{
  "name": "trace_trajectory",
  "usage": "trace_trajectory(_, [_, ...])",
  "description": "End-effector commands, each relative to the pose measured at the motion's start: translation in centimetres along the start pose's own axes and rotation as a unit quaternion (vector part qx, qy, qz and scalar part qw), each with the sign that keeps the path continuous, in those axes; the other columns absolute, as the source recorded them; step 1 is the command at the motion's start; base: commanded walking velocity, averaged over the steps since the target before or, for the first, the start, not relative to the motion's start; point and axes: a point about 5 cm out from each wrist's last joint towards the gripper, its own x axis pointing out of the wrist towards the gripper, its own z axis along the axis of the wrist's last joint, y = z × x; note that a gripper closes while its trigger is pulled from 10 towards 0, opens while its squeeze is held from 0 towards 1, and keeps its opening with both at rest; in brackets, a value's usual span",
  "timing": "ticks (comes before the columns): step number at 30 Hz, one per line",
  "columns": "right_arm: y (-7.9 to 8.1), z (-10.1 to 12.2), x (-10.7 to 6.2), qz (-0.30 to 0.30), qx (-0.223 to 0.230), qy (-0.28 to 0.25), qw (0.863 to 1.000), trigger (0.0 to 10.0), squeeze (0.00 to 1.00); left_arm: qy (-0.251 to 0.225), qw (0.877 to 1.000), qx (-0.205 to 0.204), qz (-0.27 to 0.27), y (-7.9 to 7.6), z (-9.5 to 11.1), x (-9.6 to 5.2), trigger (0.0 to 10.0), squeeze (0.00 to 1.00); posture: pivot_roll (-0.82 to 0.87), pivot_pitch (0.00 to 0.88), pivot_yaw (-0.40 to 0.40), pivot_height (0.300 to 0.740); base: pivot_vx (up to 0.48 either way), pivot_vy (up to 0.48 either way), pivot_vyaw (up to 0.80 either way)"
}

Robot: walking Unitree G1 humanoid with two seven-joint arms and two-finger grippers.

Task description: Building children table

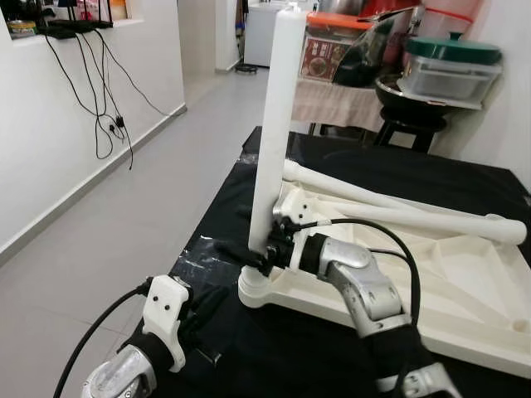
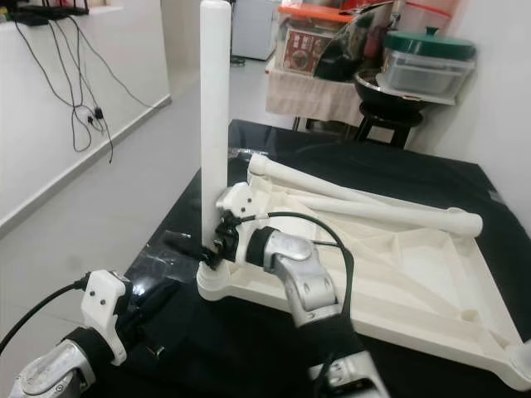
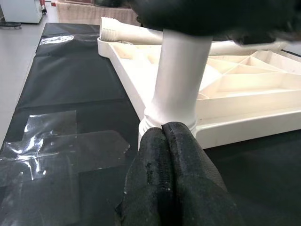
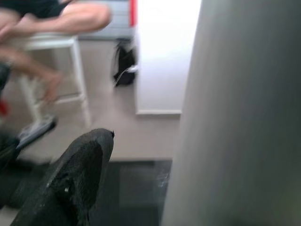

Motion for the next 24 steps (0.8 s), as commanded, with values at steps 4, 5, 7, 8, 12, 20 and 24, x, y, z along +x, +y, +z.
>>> trace_trajectory(4, [-1.1, -0.6, -0.2, 0.08, 0.018, 0.029, 0.996, 10.0, 0.0, 0.004, 1.0, -0.006, 0.005, 0.1, -0.4, 0.2, 10.0, 0.0, 0.13, 0.0, -0.113, 0.74, 0.0, 0.0, 0.0])
trace_trajectory(5, [-1.5, -0.7, -0.4, 0.082, 0.023, 0.034, 0.996, 2.9, 0.0, 0.004, 1.0, -0.006, 0.006, 0.1, -0.4, 0.2, 10.0, 0.0, 0.13, 0.0, -0.118, 0.74, 0.0, 0.0, 0.0])
trace_trajectory(7, [-1.8, -0.7, -0.6, 0.088, 0.027, 0.038, 0.995, 2.9, 0.0, 0.004, 1.0, -0.007, 0.006, 0.1, -0.4, 0.2, 10.0, 0.0, 0.13, 0.0, -0.118, 0.74, 0.0, 0.0, 0.0])
trace_trajectory(8, [-1.9, -0.7, -0.7, 0.09, 0.028, 0.038, 0.995, 2.9, 0.0, 0.004, 1.0, -0.007, 0.006, 0.1, -0.4, 0.2, 10.0, 0.0, 0.13, 0.0, -0.118, 0.74, 0.0, 0.0, 0.0])
trace_trajectory(12, [-2.4, -0.5, -1.3, 0.104, 0.038, 0.032, 0.993, 0.0, 0.0, 0.002, 1.0, -0.007, 0.007, 0.1, -0.4, 0.3, 10.0, 0.0, 0.12, 0.0, -0.116, 0.74, 0.0, 0.0, 0.0])
trace_trajectory(20, [-2.3, -1.1, -2.4, 0.072, 0.034, 0.023, 0.997, 0.0, 0.0, -0.001, 1.0, -0.01, 0.006, -0.1, -0.2, 0.2, 10.0, 0.0, 0.12, 0.0, -0.116, 0.74, 0.0, 0.0, 0.0])
trace_trajectory(24, [-1.6, -2.6, -1.5, -0.059, 0.052, 0.019, 0.997, 0.0, 0.0, -0.002, 1.0, -0.01, 0.006, -0.2, -0.1, 0.1, 10.0, 0.0, 0.11, 0.0, -0.123, 0.74, 0.0, 0.0, 0.0])
